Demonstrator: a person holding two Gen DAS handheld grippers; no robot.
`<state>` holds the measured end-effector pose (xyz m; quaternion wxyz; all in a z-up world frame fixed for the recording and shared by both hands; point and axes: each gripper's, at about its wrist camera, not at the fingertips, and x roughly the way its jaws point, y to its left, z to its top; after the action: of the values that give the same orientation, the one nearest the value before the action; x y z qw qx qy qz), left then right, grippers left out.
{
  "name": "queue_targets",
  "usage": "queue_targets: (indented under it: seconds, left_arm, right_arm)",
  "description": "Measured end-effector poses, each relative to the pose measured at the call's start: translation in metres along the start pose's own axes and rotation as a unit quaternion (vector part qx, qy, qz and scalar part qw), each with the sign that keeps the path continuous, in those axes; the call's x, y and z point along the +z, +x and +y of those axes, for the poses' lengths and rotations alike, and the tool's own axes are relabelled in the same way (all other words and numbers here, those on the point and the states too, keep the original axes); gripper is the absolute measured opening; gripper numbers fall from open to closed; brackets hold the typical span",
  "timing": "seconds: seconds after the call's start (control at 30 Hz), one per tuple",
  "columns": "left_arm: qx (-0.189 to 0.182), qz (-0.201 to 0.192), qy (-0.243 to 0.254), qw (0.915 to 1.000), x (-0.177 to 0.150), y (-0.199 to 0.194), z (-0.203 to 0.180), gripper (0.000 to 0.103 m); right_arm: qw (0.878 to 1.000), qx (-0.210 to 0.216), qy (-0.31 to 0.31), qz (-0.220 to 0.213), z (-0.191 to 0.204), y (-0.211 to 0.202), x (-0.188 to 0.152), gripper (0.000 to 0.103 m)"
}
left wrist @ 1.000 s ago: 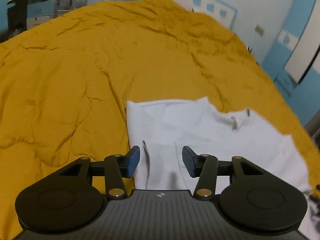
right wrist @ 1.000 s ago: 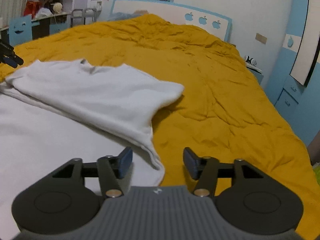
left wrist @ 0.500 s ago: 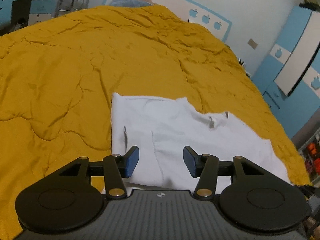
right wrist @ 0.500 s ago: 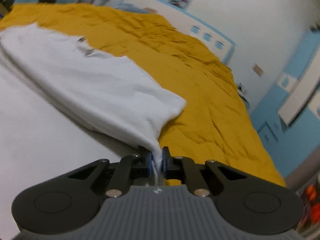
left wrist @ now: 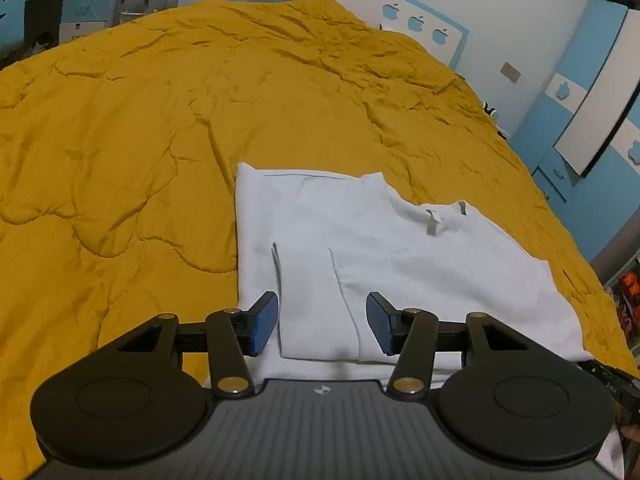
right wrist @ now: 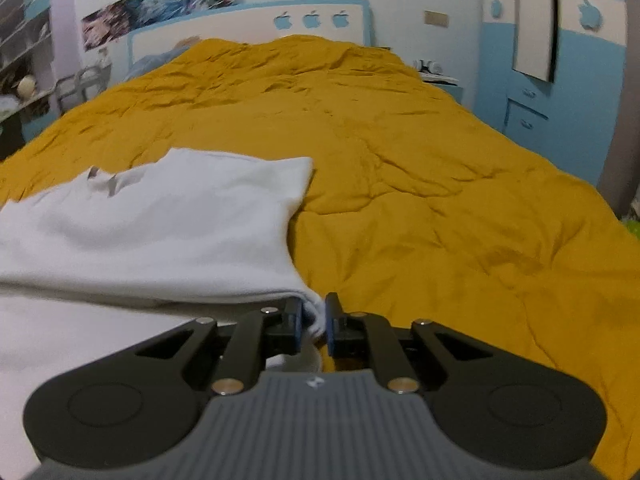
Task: Fold small clothes
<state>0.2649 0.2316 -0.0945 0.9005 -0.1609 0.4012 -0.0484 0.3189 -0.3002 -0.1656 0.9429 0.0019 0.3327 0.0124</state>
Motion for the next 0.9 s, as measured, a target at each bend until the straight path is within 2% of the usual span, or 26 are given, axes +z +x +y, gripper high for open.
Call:
queue_targets:
  seconds: [0.1,0.2,0.3,0.37,0.4,0.57,0.67,0.77,0.87,0.9]
  left_arm:
    - [-0.003,-0.006,-0.003,1.0000,-0.003,-0.008,-0.001,0.060]
    - [-0.004,-0.018,-0.003,0.9998,-0.008,-0.018,-0.001,0.060]
    - [0.010,-0.028,-0.007,0.9995,-0.015,-0.023,0.001,0.061]
    - [0.018,-0.032,-0.027,0.9990,-0.020,-0.026,0.007,0.061]
    - [0.020,-0.033,-0.038,0.9985,-0.023,-0.028,0.010,0.061]
    - [0.048,-0.038,-0.083,0.9947,-0.041,-0.045,0.036,0.061]
    - [0.057,-0.026,-0.088,0.9942,-0.049,-0.053,0.052,0.061]
    - [0.060,-0.012,-0.090,0.9940,-0.055,-0.060,0.064,0.061]
    - [0.024,0.008,-0.120,0.9925,-0.058,-0.069,0.078,0.061]
    - [0.015,0.007,-0.128,0.9916,-0.059,-0.073,0.082,0.061]
  right_arm:
    - [1.000,0.013,-0.013,0.014,-0.001,-0.008,0.002,0.035]
    - [0.998,0.047,-0.023,-0.017,-0.013,-0.032,0.003,0.033]
    - [0.996,0.083,0.008,-0.043,-0.023,-0.044,0.010,0.033]
    - [0.994,0.090,0.027,-0.048,-0.022,-0.041,0.015,0.018]
    - [0.994,0.093,0.023,-0.043,-0.017,-0.035,0.018,0.000]
    - [0.996,0.091,-0.013,-0.022,0.007,-0.012,0.020,0.000]
    - [0.999,0.038,-0.016,0.009,0.009,0.001,0.017,0.000]
    - [1.000,0.005,0.019,0.012,-0.001,0.000,0.013,0.000]
    - [0.998,-0.048,0.029,0.025,-0.008,-0.006,0.011,0.000]
    - [0.998,-0.049,0.041,0.028,-0.014,-0.011,0.010,0.000]
